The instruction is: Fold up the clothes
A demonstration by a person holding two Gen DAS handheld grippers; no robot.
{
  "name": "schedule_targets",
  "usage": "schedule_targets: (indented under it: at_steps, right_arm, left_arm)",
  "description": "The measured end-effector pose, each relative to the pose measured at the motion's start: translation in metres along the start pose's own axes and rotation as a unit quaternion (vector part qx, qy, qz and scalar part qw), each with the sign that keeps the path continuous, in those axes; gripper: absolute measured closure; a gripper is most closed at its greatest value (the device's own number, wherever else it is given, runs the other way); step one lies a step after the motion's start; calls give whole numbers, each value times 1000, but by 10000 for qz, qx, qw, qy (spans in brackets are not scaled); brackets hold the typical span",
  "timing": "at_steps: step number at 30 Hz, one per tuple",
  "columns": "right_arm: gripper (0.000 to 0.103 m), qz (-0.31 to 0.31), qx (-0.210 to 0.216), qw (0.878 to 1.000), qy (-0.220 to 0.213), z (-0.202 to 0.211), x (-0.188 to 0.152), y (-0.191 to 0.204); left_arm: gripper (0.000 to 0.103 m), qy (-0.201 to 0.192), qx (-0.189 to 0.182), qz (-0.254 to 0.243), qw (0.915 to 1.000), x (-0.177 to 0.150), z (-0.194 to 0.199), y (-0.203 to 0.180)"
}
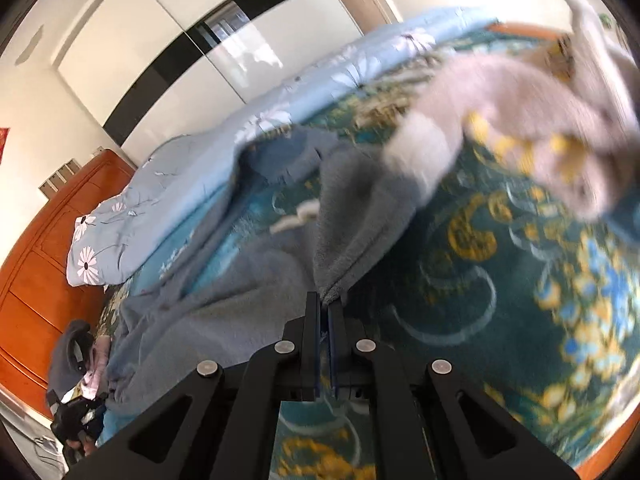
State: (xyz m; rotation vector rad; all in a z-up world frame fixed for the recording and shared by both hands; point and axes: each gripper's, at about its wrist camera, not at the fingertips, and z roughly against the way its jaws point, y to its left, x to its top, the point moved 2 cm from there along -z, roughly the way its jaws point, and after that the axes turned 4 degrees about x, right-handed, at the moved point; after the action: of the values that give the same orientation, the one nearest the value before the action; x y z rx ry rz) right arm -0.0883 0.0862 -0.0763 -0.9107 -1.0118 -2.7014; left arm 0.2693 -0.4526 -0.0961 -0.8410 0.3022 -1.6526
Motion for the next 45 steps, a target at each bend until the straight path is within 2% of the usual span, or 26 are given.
schedule_targets:
  at_steps: [4, 6, 9, 10, 13, 14, 15, 20, 24, 26, 29, 31, 32, 34, 37, 40, 42, 45]
  right_arm:
    - [100, 46, 234, 9996, 181, 7, -22, 5]
    - [100, 212, 332, 9986, 351, 9, -37, 10]
    - [98, 296, 408, 9968, 620, 0, -51, 7]
    - [96, 229, 352, 9972, 622, -2, -52, 1]
    - [78, -194, 194, 9989, 393, -3, -43, -17]
    - [66, -348, 192, 9989, 261, -2, -39, -23]
    - [59, -502, 190, 9985, 130, 0, -35, -29]
    - [58, -1098, -22, 9933, -361, 1, -7, -58]
    - [57, -1271, -429, 9909, -77, -24, 11, -67]
    - [55, -1138, -448, 9925, -64, -30, 14, -58]
    - [56, -1009, -252, 9945, 80, -38, 13, -45]
    - [74, -862, -343, 9955, 178, -43, 11, -38]
    - [99, -811, -363, 9959, 197, -44, 11, -36]
    - [98, -797, -337, 9962, 90, -38, 13, -34]
    - [98, -789, -388, 9948, -517, -6, 23, -37]
    - [98, -797, -453, 9914, -929, 25, 25, -45]
    - [98, -748, -627, 9915, -855, 25, 23, -52]
    - [98, -898, -785, 9910, -606, 17, 15, -69]
  left_arm:
    - [94, -731, -274, 189, 9968, 19, 45, 4]
    - [94, -1021, -183, 219, 9944, 29, 67, 10]
    - [94, -1285, 257, 99, 9913, 38, 84, 25]
    - [94, -1173, 237, 165, 9927, 36, 82, 31]
    - [94, -909, 272, 281, 9951, 32, 75, 47]
    - [94, -842, 275, 304, 9956, 31, 73, 49]
    - [94, -781, 292, 391, 9958, 32, 68, 55]
    - [93, -544, 296, 619, 9962, 28, 58, 73]
    - [93, -588, 418, 416, 9965, 26, 60, 64]
    - [93, -592, 412, 431, 9965, 27, 59, 65]
    - [93, -563, 444, 493, 9962, 26, 56, 68]
    - [93, -550, 469, 537, 9959, 26, 52, 69]
    - [93, -544, 479, 557, 9958, 26, 51, 69]
    - [93, -551, 445, 555, 9959, 26, 50, 70]
    - [93, -561, 349, 521, 9964, 26, 54, 69]
    - [93, -604, 196, 555, 9964, 24, 59, 69]
    - [93, -592, 92, 628, 9962, 20, 59, 70]
    - [93, -532, 147, 654, 9963, 14, 54, 75]
